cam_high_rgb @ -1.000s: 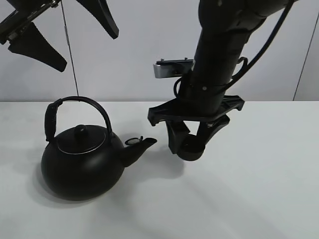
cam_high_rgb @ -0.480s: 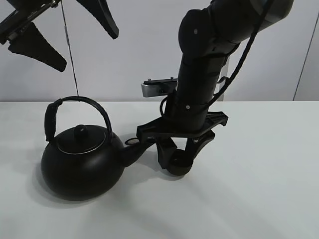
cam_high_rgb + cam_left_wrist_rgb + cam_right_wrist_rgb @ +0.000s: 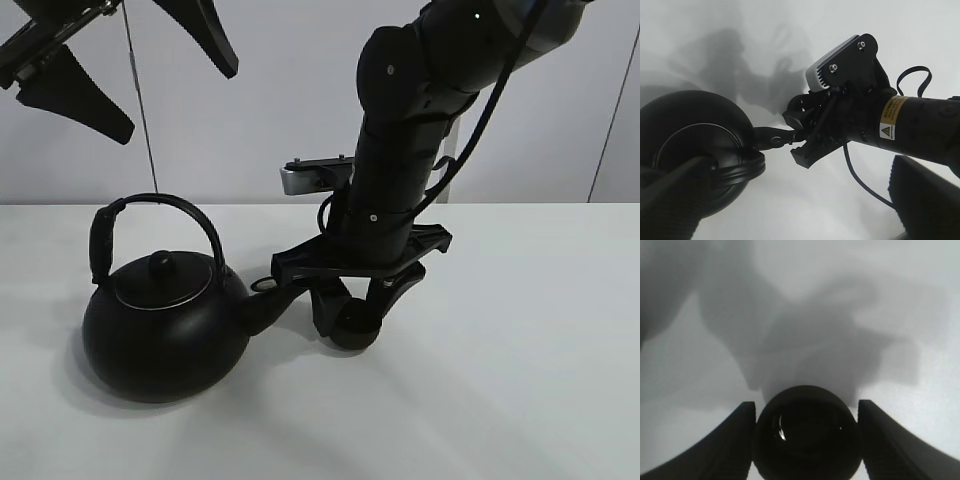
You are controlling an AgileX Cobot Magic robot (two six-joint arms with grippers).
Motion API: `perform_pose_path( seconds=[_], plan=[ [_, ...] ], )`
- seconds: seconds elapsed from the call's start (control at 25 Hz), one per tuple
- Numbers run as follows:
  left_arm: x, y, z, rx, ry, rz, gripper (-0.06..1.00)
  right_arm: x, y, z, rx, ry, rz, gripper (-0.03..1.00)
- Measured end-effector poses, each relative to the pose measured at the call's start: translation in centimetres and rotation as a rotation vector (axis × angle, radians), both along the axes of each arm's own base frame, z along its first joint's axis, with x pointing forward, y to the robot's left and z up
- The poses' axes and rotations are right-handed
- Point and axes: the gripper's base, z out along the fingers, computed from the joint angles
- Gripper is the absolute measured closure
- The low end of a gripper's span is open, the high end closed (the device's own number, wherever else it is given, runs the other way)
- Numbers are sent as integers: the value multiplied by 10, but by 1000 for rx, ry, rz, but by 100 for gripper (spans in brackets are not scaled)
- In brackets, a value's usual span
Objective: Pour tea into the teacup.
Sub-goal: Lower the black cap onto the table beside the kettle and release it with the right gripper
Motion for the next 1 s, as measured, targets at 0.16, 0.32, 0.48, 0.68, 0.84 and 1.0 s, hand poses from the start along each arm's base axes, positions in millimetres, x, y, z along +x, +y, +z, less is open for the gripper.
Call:
perform_pose_path(
  seconds=[0.16,0.32,0.48,0.68,0.84,1.0],
  plan=[
    [0,0,0,0,0,0,25,0,0,0,1,-1,0,57],
    [0,0,0,0,0,0,25,0,0,0,0,-1,2,54],
    [0,0,0,0,0,0,25,0,0,-2,-3,3,3,50],
    [0,0,0,0,-1,0,25,-1,-1,7,1,-4,4,43],
    [0,0,0,0,-1,0,25,-2,-6,32,-1,-13,1,37],
    [0,0,0,0,-1,0,25,8,-22,69,17,-36,-46,36]
  ],
)
